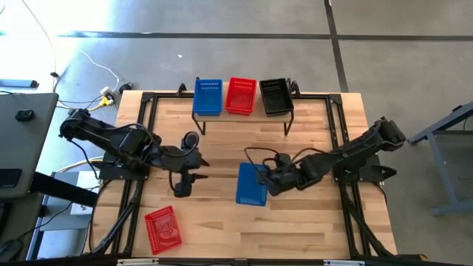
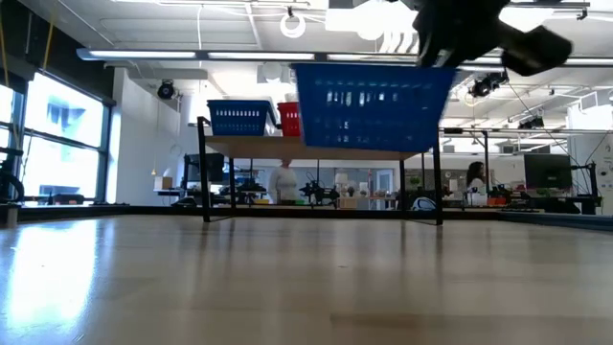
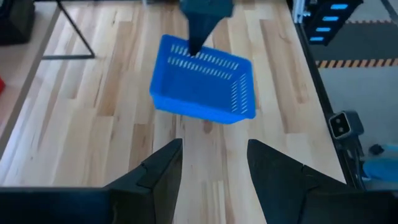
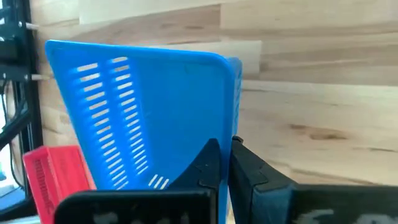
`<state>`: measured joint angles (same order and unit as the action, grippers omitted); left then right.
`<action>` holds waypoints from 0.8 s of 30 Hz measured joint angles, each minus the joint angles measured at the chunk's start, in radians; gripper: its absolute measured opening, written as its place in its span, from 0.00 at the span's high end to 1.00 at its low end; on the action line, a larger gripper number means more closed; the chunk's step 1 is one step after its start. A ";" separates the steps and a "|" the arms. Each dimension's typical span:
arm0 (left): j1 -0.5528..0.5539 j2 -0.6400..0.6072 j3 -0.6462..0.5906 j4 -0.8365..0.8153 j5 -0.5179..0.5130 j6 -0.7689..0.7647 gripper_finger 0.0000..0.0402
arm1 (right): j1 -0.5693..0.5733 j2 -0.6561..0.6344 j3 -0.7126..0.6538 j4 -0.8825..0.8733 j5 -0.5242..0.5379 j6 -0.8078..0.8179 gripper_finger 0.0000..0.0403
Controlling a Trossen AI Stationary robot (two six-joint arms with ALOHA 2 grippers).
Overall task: Stack baskets on shelf by color
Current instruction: Stack the blue bin on top of the other blue bins on the shelf
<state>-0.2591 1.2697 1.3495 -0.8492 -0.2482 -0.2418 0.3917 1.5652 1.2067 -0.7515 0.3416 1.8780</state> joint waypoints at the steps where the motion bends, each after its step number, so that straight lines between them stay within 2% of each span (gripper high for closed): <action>1: -0.006 0.000 0.000 0.001 0.000 0.009 0.58 | -0.008 0.009 0.009 0.003 0.000 -0.006 1.00; 10: -0.052 0.030 0.001 0.002 -0.002 0.043 0.58 | -0.067 0.100 0.116 0.018 0.035 -0.053 1.00; 24: -0.131 0.180 0.000 0.004 -0.033 0.134 0.58 | -0.112 0.204 0.250 0.042 0.050 -0.132 1.00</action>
<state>-0.3904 1.4497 1.3499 -0.8455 -0.2813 -0.1081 0.2796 1.7690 1.4566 -0.7100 0.3916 1.7464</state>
